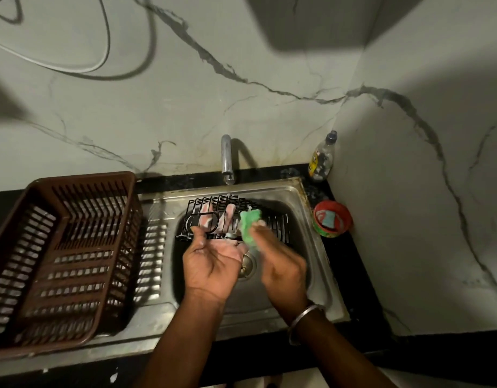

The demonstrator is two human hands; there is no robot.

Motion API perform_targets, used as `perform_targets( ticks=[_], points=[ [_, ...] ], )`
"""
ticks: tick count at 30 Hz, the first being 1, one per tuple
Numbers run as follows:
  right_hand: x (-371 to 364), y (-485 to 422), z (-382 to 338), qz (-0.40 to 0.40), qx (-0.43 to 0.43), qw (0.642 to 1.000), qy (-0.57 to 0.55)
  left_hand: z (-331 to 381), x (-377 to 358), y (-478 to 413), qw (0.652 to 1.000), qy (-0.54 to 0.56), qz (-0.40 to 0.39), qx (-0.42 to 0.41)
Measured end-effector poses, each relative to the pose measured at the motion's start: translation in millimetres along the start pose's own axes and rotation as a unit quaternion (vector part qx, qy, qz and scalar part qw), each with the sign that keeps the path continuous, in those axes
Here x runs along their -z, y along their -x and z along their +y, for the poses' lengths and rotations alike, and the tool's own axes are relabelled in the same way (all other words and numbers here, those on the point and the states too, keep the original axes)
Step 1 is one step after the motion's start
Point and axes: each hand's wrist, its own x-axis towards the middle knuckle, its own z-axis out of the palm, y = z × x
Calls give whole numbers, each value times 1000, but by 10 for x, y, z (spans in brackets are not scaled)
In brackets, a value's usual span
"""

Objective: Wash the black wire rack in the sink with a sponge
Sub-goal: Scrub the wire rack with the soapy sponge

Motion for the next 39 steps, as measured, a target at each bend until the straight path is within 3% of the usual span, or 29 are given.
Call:
perform_targets(
  ticks=[2, 4, 8, 13, 16, 22, 26, 30, 32, 35, 39],
  points=[
    [46, -68, 42, 81, -81, 993, -3, -15, -32, 0, 1000, 14, -17, -10],
    [-53, -138, -49, 100, -88, 991, -11, -30, -2, -17, 1000, 14, -14, 4],
    [-336, -116, -230, 44, 15, 999, -12, -19, 22, 11, 996, 1, -55, 65],
    [-291, -278, -306, -46, 45, 998, -20, 63, 38, -9, 992, -13, -72, 101],
    [-181, -324, -167, -98, 70, 993, 10, 35, 54, 27, 999, -22, -8, 40],
    [-268, -279, -247, -41, -8, 999, 29, -12, 55, 12, 999, -23, -18, 20],
    [-170, -333, -165, -71, 54, 995, 37, 19, 54, 14, 1000, -1, 5, 4],
    [-268, -365, -279, -48, 13, 998, 47, 1, 127, -86, 998, 5, -57, 28],
    [-375, -374, -403, -68, 34, 997, 11, 8, 43, -67, 996, -5, -74, 40],
    [-148, -372, -158, -103, 96, 990, 33, 81, -9, 30, 1000, 1, -7, 1],
    [74, -299, 89, -52, -9, 993, 105, 98, -70, 55, 998, 44, -17, -30]
  ],
)
